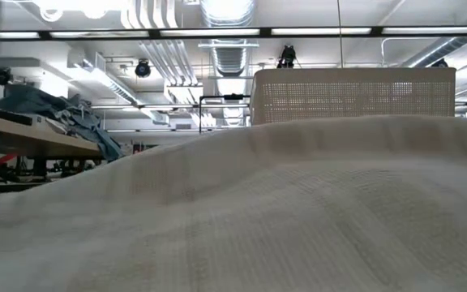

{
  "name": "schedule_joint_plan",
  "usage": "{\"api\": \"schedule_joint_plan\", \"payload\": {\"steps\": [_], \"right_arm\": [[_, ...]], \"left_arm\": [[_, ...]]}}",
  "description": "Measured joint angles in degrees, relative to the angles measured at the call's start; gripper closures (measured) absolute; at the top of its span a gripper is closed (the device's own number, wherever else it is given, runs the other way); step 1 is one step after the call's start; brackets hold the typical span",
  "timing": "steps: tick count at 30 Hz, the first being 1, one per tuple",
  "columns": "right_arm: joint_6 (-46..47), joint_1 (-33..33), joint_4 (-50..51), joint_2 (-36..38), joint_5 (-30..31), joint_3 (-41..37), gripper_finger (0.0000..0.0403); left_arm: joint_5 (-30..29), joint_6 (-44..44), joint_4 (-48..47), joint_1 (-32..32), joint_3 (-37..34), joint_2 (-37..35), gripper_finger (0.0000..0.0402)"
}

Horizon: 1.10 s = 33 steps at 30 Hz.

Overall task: Fold towel
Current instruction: Fold the white checkered towel

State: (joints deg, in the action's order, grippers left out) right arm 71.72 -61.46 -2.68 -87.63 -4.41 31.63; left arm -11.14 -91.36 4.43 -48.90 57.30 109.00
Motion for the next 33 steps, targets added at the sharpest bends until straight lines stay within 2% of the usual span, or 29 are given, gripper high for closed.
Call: {"api": "schedule_joint_plan", "payload": {"steps": [6,15,17,22,24,26,28,33], "right_arm": [[-2.67,1.45,3.52,3.99,-0.3,-0.3,0.0403],[-5.63,2.52,5.3,15.76,-0.09,-0.11,0.0403],[-7.46,3.16,12.4,18.25,1.63,0.0,0.0403],[-10.31,4.27,34.47,21.94,14.72,2.8,0.0403],[-11.93,4.82,38.93,21.96,17.58,3.04,0.04],[-13.84,6.02,42.3,21.86,17.27,2.88,0.0391],[-15.02,7.26,42.71,20.9,14.53,2.4,0.0376],[-17.58,9.04,43.0,17.9,11.69,2.22,0.0322]], "left_arm": [[-0.12,-7.3,-0.4,-3.37,0.06,-0.1,0.0365],[-9.26,-5.88,0.09,-5.05,0.2,-1.46,0.0365],[-10.77,-4.05,0.07,-4.75,0.2,-1.54,0.0365],[-14.12,-0.69,-1.04,-3.69,0.2,-1.56,0.0365],[-15.27,0.27,-1.18,-3.28,0.2,-1.56,0.0365],[-16.16,1.58,-1.25,-2.77,0.2,-1.49,0.0365],[-16.88,2.8,-1.35,-2.5,0.2,-1.45,0.0365],[-17.39,4.91,-1.53,-1.61,0.2,-1.43,0.0365]]}}
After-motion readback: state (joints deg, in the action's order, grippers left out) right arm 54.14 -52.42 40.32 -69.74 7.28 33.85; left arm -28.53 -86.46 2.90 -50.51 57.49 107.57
